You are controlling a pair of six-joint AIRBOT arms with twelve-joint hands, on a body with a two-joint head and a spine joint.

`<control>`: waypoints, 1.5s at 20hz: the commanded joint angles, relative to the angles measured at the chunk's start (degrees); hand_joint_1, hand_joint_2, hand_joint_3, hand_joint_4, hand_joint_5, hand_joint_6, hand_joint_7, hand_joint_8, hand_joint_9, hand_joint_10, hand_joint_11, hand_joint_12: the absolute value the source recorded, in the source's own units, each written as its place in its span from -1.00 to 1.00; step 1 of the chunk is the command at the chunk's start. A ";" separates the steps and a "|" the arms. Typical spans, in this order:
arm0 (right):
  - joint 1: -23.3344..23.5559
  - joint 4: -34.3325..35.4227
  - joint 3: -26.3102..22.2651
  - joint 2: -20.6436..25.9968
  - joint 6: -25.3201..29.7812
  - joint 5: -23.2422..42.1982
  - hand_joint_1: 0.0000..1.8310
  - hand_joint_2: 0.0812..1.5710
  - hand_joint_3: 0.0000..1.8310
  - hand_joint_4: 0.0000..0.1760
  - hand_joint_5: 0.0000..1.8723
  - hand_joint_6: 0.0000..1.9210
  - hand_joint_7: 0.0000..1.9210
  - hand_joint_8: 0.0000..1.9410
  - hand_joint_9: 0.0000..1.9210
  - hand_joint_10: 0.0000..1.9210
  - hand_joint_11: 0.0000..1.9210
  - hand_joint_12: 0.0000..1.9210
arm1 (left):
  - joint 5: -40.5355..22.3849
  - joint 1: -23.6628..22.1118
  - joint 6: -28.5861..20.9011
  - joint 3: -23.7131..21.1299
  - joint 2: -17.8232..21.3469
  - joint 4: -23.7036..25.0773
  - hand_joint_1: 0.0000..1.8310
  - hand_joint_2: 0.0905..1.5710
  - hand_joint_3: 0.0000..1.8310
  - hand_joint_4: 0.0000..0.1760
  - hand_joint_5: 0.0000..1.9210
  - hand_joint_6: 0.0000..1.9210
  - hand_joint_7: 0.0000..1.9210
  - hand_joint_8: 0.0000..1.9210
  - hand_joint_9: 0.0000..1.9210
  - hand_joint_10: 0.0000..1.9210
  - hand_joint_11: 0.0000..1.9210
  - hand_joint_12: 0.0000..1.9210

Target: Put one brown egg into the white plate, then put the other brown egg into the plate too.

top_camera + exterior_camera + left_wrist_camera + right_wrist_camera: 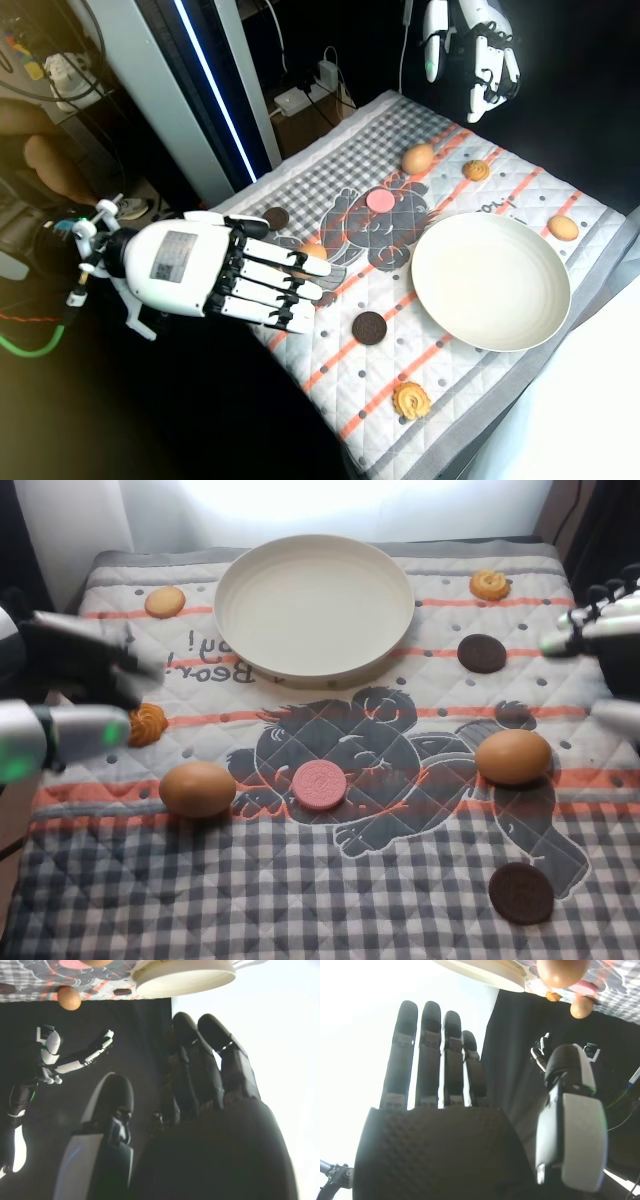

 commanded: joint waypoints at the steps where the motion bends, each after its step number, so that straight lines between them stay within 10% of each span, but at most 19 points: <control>1: 0.27 1.59 0.33 0.23 0.19 6.54 -0.60 0.84 -0.98 -0.32 -0.30 -0.99 -0.43 -0.99 -0.41 -0.98 -0.62 -0.35 | -6.19 -0.64 -0.33 0.26 -0.27 -0.71 -0.30 0.54 -1.00 -0.64 -0.15 -1.00 -0.07 -1.00 -0.11 -0.83 -0.58 0.13; 3: 0.27 1.58 0.35 0.23 0.19 6.54 -0.57 0.84 -1.00 -0.43 -0.30 -1.00 -0.41 -0.99 -0.40 -0.99 -0.61 -0.35 | -5.91 -0.84 -0.33 0.28 -0.26 -0.50 -0.31 0.51 -1.00 -0.67 -0.17 -1.00 -0.09 -1.00 -0.11 -0.88 -0.60 0.15; 7: 0.22 1.59 0.36 0.13 0.19 6.53 -0.53 0.84 -1.00 -0.32 -0.34 -1.00 -0.40 -1.00 -0.39 -0.99 -0.60 -0.36 | -1.04 -3.67 2.68 1.27 -1.99 1.04 -0.09 0.15 -1.00 0.31 -0.32 -1.00 -0.33 -1.00 -0.29 -1.00 -0.83 0.22; 11: 0.06 1.57 0.39 0.02 0.19 6.53 -0.52 0.84 -1.00 -0.39 -0.34 -1.00 -0.40 -1.00 -0.39 -1.00 -0.60 -0.37 | 4.43 -6.46 12.65 1.17 -4.24 -0.10 -0.04 0.09 -1.00 0.59 -0.30 -1.00 -0.36 -1.00 -0.34 -1.00 -0.89 0.35; 30: -1.08 1.31 0.60 -0.47 0.19 6.53 -0.36 0.83 -1.00 -0.82 -0.28 -1.00 -0.33 -1.00 -0.30 -0.99 -0.56 -0.29 | 18.30 -12.57 24.82 6.65 -14.04 -0.76 0.10 0.11 -0.99 0.17 -0.29 -1.00 -0.24 -0.99 -0.21 -0.92 -0.77 0.48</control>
